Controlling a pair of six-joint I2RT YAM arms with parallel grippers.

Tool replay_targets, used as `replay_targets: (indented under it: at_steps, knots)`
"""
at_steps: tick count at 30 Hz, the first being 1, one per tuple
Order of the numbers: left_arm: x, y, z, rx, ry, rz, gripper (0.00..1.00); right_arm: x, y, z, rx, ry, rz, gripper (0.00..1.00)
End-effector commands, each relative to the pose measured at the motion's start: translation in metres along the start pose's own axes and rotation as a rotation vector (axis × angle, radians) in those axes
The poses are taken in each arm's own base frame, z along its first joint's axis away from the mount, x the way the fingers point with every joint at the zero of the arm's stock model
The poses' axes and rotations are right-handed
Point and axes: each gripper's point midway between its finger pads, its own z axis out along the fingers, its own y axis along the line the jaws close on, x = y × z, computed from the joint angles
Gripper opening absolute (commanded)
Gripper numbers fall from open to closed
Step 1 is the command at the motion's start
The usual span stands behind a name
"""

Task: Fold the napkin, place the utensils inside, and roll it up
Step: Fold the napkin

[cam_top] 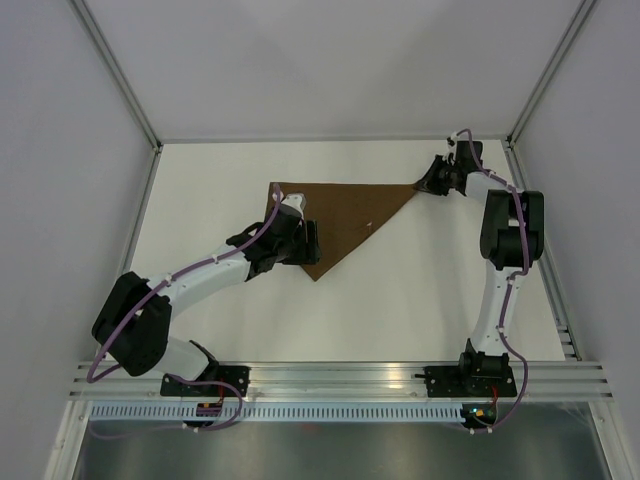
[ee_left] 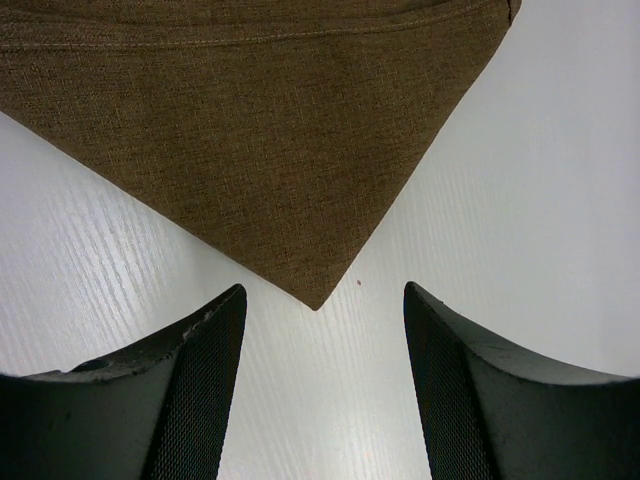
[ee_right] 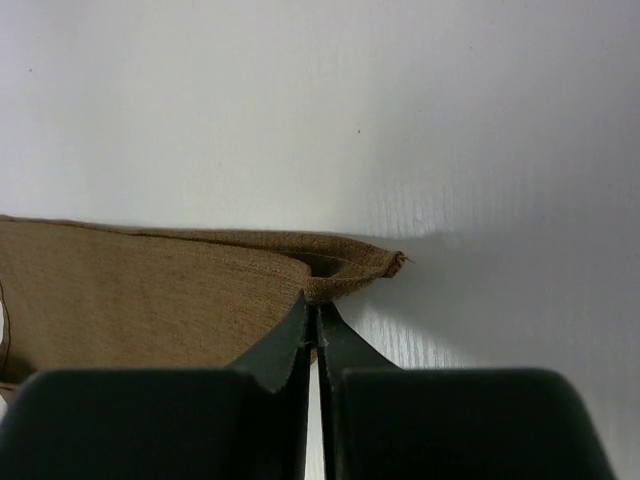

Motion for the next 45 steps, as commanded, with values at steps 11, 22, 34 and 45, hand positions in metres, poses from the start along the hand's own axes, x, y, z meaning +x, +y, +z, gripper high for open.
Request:
replay_targets:
  at_steps: [11, 22, 34, 45]
  knots:
    - [-0.021, -0.018, -0.025, 0.081, -0.103, -0.096, 0.68, -0.007, 0.116, -0.065, -0.166, -0.136, -0.472, 0.04]
    - [-0.034, 0.003, -0.077, 0.028, -0.247, -0.223, 0.48, 0.119, 0.215, -0.085, -0.298, -0.042, -0.973, 0.04]
    - [-0.043, 0.018, -0.126, 0.007, -0.339, -0.271, 0.39, 0.228, 0.240, -0.080, -0.391, 0.125, -1.306, 0.01]
    - [-0.045, 0.018, -0.133, 0.008, -0.349, -0.271, 0.39, 0.279, 0.241, -0.085, -0.444, 0.194, -1.444, 0.00]
